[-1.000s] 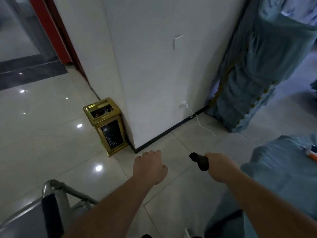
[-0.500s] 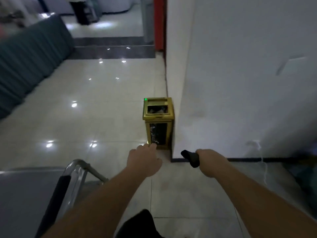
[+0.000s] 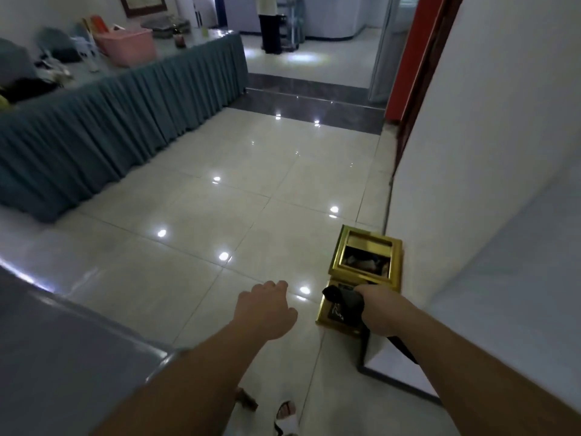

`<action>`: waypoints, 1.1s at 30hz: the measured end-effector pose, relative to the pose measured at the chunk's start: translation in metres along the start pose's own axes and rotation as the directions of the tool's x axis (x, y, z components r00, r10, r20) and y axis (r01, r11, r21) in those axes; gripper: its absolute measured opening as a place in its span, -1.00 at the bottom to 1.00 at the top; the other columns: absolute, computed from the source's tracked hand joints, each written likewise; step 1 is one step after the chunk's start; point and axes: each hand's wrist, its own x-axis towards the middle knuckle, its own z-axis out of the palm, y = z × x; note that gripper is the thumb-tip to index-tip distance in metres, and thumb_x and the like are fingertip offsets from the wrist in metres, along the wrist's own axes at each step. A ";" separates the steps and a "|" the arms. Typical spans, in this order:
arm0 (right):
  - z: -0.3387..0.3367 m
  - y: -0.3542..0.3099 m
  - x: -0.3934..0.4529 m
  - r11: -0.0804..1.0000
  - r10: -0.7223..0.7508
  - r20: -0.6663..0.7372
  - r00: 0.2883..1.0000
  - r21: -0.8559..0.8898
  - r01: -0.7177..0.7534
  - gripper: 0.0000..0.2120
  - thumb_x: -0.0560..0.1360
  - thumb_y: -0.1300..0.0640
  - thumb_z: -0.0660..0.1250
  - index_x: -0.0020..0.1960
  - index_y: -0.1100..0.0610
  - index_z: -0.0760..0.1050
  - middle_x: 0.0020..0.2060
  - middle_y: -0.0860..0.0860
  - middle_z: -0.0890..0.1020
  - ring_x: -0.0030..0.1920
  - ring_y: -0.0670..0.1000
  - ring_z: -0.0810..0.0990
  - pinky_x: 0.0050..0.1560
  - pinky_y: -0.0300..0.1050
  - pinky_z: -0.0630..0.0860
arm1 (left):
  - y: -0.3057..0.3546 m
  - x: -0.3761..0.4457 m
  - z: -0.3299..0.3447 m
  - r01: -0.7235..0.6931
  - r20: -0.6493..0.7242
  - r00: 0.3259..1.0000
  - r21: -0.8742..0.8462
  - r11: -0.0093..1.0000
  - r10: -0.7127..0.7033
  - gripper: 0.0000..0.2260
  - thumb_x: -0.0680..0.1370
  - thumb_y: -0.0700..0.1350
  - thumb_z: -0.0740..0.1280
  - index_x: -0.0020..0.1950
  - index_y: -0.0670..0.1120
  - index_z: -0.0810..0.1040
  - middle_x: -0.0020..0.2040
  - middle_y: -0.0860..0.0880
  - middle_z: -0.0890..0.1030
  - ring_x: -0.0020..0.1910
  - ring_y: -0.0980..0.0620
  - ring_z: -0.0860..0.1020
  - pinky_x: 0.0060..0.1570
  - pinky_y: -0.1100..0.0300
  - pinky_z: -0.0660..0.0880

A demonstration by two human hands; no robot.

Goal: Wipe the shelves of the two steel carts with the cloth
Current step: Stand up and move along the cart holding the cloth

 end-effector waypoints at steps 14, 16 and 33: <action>-0.113 -0.080 0.254 0.947 -0.174 0.106 0.979 -0.255 0.196 -0.77 0.57 0.29 0.25 0.17 0.07 0.50 -0.04 0.01 0.60 -0.06 0.02 0.57 -0.12 -0.13 0.50 | -0.098 0.171 -0.070 0.244 0.075 0.968 -0.072 0.967 -0.239 -0.39 0.64 0.26 0.16 0.65 0.04 0.24 0.53 -0.06 0.44 0.43 -0.15 0.46 0.34 -0.09 0.40; -0.126 -0.102 0.301 0.916 -0.250 0.137 0.959 -0.286 0.279 -0.79 0.58 0.28 0.25 0.15 0.06 0.48 -0.03 0.02 0.61 -0.06 0.02 0.57 -0.12 -0.16 0.48 | -0.119 0.187 -0.077 0.343 0.070 0.939 -0.101 0.934 -0.337 -0.38 0.63 0.27 0.16 0.64 0.04 0.25 0.52 -0.07 0.45 0.43 -0.16 0.47 0.34 -0.08 0.40; -0.120 -0.382 0.484 0.500 -0.597 0.525 0.607 -0.348 0.793 -0.75 0.60 0.26 0.20 0.19 0.03 0.53 -0.08 -0.06 0.59 -0.13 -0.08 0.54 -0.22 -0.25 0.40 | -0.276 0.165 -0.074 0.834 0.316 0.466 -0.468 0.292 -0.827 -0.31 0.57 0.32 0.17 0.67 0.10 0.23 0.60 -0.01 0.38 0.49 -0.07 0.44 0.41 -0.02 0.39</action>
